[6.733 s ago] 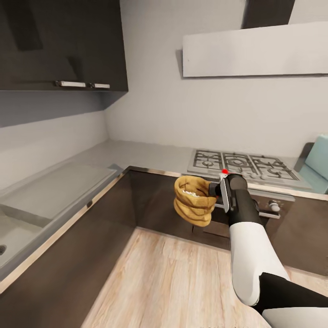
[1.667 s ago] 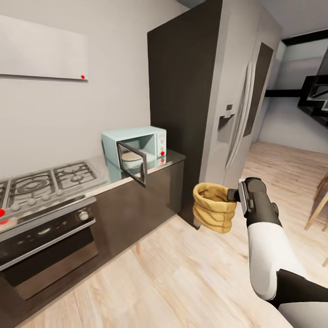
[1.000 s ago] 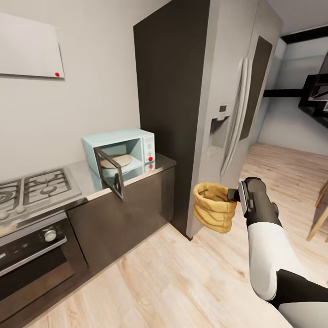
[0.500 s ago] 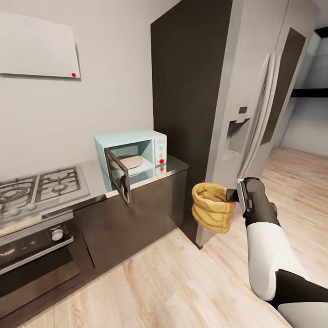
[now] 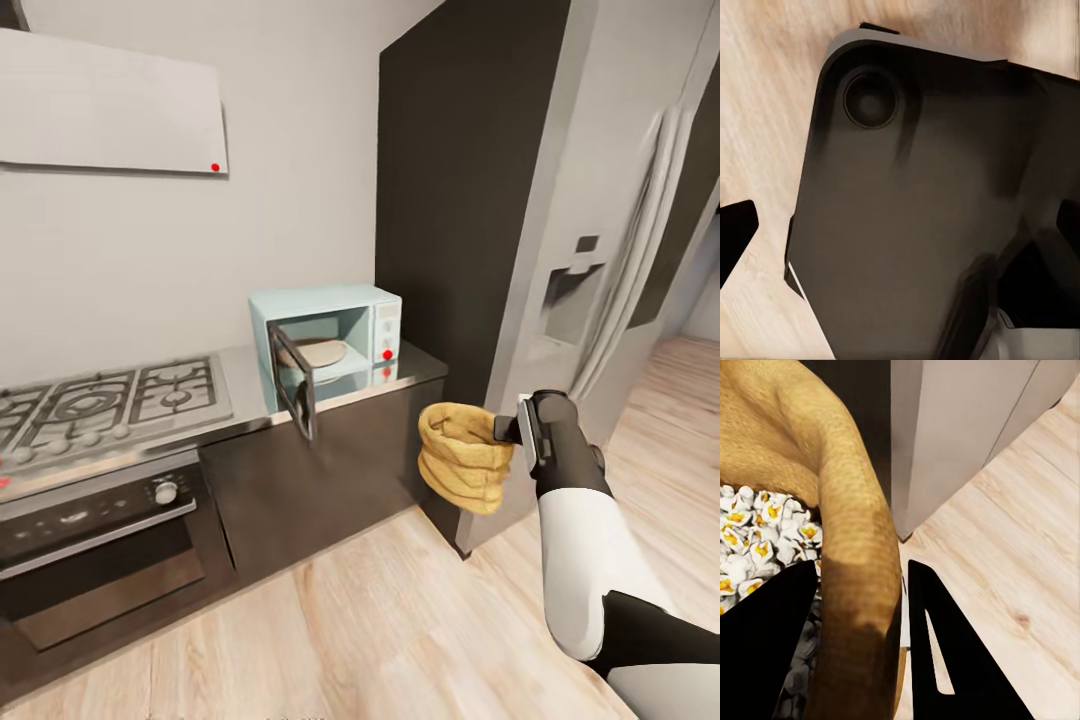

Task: In the kitchen, take the popcorn bag from the countertop, put it into the microwave, and heat it until the popcorn is cooked so the cooked popcorn ends up inside the bag.

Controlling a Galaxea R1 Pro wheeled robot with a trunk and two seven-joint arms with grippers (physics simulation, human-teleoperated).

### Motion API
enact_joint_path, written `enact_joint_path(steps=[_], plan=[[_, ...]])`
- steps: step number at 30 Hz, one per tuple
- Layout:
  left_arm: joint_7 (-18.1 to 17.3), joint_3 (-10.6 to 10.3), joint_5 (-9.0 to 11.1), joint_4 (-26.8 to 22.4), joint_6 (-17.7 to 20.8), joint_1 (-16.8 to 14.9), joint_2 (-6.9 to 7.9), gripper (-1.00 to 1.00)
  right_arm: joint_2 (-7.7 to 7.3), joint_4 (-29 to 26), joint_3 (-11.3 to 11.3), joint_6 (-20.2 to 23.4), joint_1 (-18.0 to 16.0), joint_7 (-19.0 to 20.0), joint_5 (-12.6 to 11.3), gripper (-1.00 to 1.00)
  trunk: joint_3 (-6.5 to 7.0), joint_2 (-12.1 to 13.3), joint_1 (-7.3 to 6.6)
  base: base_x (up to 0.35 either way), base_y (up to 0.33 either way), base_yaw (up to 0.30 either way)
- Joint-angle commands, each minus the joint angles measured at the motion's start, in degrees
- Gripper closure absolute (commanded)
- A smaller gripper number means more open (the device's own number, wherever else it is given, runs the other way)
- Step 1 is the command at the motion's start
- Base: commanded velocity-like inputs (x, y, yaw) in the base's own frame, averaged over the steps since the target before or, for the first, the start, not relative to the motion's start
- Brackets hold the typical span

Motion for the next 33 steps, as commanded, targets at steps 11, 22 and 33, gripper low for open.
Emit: enact_joint_path(steps=[11,22,33], plan=[[0.04,0.1,0.29,-0.05,-0.13,0.01,-0.01,-1.0,0.04,0.02,-0.12,0.08,-0.04,-0.3,-0.27,1.0,-0.05,-0.03,0.0,0.0,-0.281,0.269],[0.04,0.1,0.29,-0.05,-0.13,0.01,-0.03,-1.0,0.04,0.05,0.06,0.06,-0.04,-0.3,-0.42,1.0,-0.05,-0.03,0.0,0.0,-0.14,0.204],[0.04,0.1,0.29,-0.05,-0.13,0.01,-0.03,-1.0,0.04,-0.03,0.06,0.14,-0.04,-0.3,-0.3,1.0,-0.05,-0.03,0.0,0.0,-0.004,0.001]])
